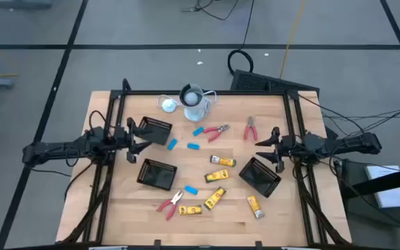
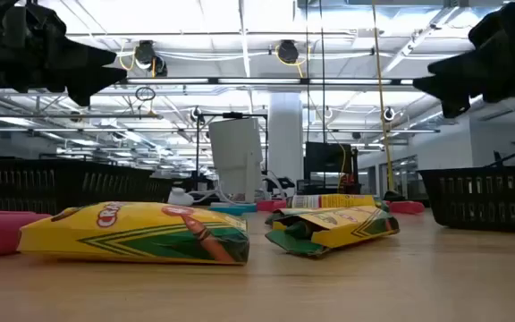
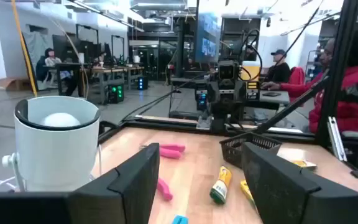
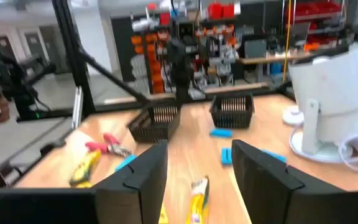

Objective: Pick & Place School Supplies

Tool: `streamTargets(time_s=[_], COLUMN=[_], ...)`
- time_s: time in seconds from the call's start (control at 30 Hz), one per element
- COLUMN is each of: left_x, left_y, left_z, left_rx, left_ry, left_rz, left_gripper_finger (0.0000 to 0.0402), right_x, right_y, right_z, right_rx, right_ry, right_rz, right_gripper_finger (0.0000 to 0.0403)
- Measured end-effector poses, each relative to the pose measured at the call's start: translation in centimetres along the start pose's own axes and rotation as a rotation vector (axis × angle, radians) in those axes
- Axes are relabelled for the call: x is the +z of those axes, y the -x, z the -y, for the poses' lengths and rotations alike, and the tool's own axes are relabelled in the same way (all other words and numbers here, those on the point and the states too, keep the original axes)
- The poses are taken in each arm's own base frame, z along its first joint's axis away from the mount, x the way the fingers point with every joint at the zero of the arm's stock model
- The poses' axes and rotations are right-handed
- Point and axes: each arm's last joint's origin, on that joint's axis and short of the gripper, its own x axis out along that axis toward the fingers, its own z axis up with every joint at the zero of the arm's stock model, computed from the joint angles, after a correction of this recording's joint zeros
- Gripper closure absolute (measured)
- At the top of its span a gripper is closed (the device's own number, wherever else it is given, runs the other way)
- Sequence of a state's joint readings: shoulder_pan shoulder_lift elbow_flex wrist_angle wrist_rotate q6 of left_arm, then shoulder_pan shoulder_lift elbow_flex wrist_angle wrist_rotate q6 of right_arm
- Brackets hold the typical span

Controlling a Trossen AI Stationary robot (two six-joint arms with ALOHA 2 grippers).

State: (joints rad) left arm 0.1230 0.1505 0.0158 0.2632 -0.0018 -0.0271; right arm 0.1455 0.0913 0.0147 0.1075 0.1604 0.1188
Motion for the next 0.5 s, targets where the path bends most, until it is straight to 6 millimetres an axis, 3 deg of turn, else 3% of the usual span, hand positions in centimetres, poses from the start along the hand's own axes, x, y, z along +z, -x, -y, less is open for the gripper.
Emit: streamTargets(time_s=[0.27, 0.5], left_x=[-1.0, -0.7], left_y=[-0.1, -0.3], left_z=[0.0, 0.0], left_rx=[-0.001, -0.004], left_ry=[-0.068, -0.165], left_rz=[-0.104, -0.074], left_gripper_finger=[0.0169, 0.0169], right_x=[-0.6, 1.5], right_y=[-0.7, -1.1], right_z=[0.5, 0.6], right_rx=[-0.175, -0.265], right_ry=[0.116, 0.284], right_rz=[-0.069, 0.117], right_gripper_finger=[0.0234, 0.0234])
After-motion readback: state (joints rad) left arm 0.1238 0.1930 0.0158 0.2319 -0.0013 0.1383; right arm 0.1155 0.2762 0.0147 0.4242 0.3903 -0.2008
